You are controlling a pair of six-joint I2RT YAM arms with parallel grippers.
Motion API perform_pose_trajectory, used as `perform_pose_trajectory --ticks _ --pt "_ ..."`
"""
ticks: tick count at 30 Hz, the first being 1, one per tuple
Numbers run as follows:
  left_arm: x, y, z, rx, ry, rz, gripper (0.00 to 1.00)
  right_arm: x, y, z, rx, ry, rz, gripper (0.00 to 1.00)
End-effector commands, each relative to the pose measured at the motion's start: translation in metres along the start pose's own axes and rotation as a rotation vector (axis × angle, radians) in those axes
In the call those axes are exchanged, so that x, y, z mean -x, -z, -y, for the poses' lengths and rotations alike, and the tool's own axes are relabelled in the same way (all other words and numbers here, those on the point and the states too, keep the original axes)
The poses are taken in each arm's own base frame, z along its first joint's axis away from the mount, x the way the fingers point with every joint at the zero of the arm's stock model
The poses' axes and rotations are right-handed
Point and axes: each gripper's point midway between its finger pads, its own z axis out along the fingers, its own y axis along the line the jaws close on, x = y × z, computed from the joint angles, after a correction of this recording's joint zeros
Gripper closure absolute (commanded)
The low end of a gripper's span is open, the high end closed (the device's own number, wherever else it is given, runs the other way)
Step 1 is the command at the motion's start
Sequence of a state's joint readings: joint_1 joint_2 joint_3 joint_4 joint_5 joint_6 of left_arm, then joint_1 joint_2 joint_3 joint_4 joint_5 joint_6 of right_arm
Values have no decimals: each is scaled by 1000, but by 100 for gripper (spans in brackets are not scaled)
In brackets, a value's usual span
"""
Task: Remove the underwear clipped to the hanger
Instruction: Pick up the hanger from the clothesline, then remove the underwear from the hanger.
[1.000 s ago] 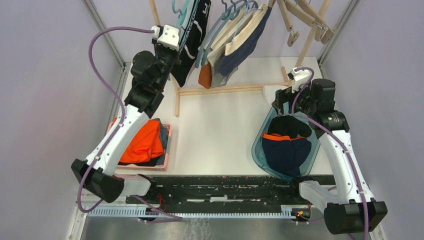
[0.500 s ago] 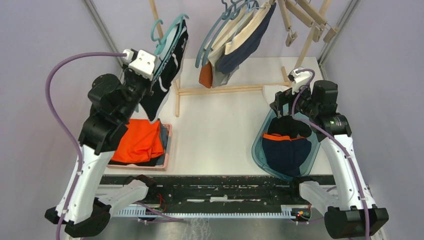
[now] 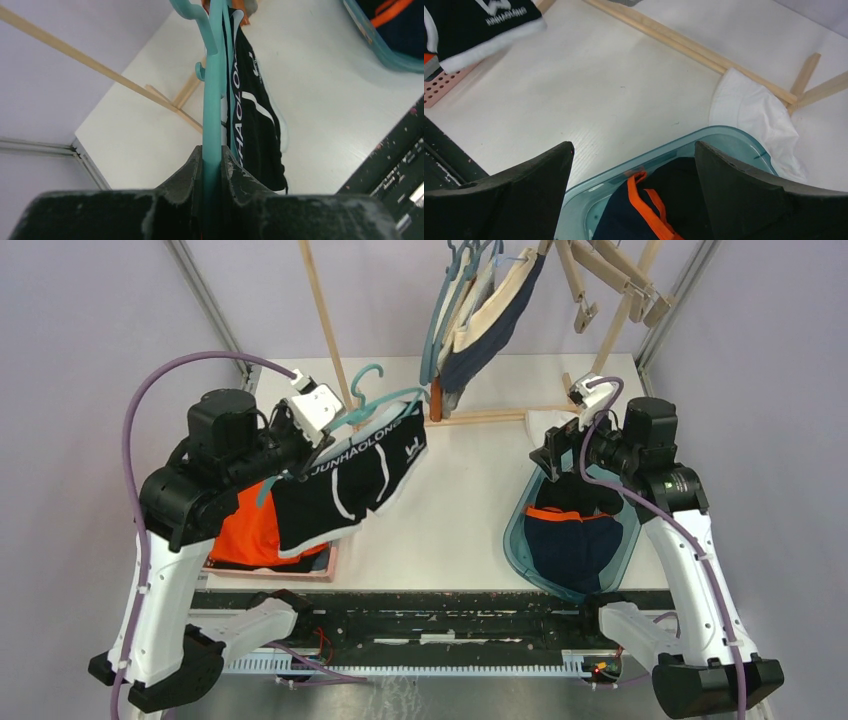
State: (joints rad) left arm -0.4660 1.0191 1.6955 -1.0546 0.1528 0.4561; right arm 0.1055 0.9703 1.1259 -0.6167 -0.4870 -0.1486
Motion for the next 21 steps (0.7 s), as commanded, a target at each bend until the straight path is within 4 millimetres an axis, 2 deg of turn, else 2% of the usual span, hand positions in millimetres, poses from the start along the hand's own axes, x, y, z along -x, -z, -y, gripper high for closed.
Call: perform_pose_trajectory --ticks 1,5,8,13,16,21 --pt "-1 11 20 -129 -86 -7 97 30 8 -19 90 82 46 0" --pt "1 19 35 -222 -127 6 97 30 9 -36 180 167 15 0" --pt "5 20 47 -295 -125 24 97 24 11 -58 298 245 -26 0" --pt "30 11 81 -491 -82 196 97 4 12 -95 488 326 -75 1" --pt "37 -3 93 -571 -76 266 97 3 12 -104 524 316 -55 2" --pt "43 -26 103 -640 -32 342 97 2 22 -105 480 298 -16 7"
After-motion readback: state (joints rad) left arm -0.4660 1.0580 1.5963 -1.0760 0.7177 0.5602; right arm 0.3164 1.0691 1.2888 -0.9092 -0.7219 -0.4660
